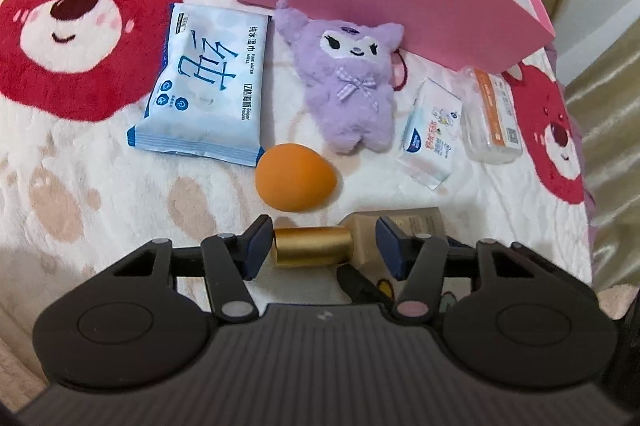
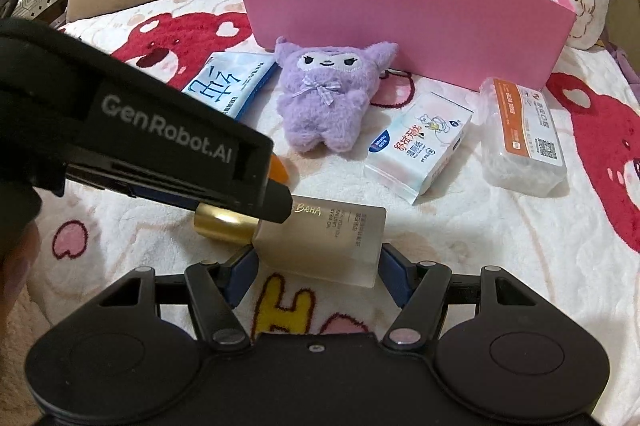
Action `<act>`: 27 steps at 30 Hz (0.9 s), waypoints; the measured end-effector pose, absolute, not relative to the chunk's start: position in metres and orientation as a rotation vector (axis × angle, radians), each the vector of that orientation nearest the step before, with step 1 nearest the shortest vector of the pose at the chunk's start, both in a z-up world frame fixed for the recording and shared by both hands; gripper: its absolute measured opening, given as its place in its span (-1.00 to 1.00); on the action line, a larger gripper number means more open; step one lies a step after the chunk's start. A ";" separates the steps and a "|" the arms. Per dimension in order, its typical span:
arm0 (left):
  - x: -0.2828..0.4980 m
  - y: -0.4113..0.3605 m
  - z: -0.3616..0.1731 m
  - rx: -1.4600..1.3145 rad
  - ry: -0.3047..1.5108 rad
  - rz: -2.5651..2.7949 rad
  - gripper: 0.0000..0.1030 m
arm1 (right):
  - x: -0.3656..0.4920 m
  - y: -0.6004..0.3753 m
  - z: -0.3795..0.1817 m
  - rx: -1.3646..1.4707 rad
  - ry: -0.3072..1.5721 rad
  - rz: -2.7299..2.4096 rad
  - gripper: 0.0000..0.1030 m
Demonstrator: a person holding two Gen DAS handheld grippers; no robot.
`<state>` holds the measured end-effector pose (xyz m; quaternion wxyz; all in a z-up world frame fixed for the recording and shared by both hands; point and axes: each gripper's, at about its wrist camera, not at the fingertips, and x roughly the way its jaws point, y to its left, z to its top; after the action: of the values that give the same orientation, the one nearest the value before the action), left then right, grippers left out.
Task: Organize objects
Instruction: 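Lift the foundation bottle with the left tool and carry it into the box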
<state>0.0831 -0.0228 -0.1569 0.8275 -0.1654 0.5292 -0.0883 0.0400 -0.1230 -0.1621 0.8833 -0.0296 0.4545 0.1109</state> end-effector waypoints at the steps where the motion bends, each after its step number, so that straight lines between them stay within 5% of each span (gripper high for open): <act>1: 0.082 -0.025 -0.156 -0.329 1.118 -0.194 0.05 | 0.040 -0.123 -0.162 -0.062 0.947 0.230 0.36; 15: 0.055 -0.020 -0.107 -0.295 0.988 -0.264 0.03 | 0.020 -0.125 -0.118 -0.073 0.815 0.232 0.35; 27: 0.098 -0.017 0.015 -0.138 0.799 -0.335 0.03 | 0.070 -0.140 -0.015 -0.064 0.622 0.263 0.35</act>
<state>0.0984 -0.0175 0.0152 0.9054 -0.0668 0.3868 -0.1621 0.0702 -0.1399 -0.0145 0.9431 -0.0315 0.3049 0.1290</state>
